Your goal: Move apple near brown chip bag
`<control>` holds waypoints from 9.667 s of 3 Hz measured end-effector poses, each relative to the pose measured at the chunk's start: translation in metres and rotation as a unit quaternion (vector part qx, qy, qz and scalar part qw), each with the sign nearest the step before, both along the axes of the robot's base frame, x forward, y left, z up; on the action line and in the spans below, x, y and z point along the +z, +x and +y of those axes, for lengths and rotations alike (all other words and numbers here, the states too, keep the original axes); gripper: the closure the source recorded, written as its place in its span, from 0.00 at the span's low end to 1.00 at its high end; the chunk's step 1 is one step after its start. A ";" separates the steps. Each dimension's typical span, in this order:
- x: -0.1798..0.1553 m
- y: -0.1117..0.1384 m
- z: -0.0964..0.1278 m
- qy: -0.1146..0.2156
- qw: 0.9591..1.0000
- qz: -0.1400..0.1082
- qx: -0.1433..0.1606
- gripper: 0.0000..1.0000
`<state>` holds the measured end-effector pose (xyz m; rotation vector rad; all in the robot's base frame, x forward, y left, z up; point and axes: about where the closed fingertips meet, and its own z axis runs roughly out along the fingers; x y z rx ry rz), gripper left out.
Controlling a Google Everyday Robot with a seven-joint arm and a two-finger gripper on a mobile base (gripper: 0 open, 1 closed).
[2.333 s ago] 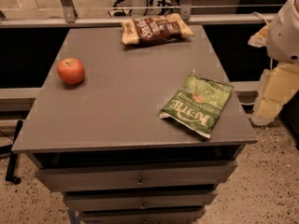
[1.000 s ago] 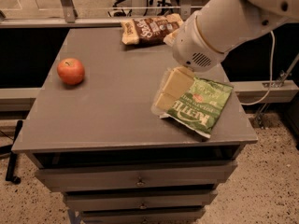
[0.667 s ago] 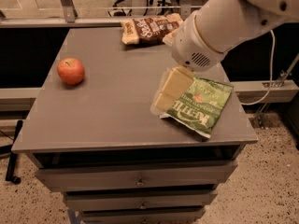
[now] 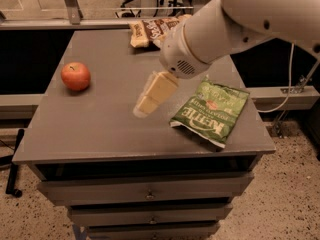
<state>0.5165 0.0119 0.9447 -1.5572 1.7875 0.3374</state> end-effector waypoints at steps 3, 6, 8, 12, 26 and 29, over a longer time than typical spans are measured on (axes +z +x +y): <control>-0.024 0.090 0.115 0.143 0.989 -0.024 0.001 0.00; -0.059 0.116 0.183 0.212 0.977 0.002 0.029 0.00; -0.071 0.129 0.215 0.238 0.970 0.007 0.049 0.00; -0.076 0.133 0.194 0.247 0.968 -0.002 0.037 0.84; -0.075 0.318 -0.142 0.239 0.937 -0.067 -0.244 0.00; 0.018 0.227 -0.192 0.298 0.935 -0.085 -0.172 0.00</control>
Offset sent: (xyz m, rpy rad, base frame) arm 0.1041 0.1106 -0.0194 0.3016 -0.0729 -0.0216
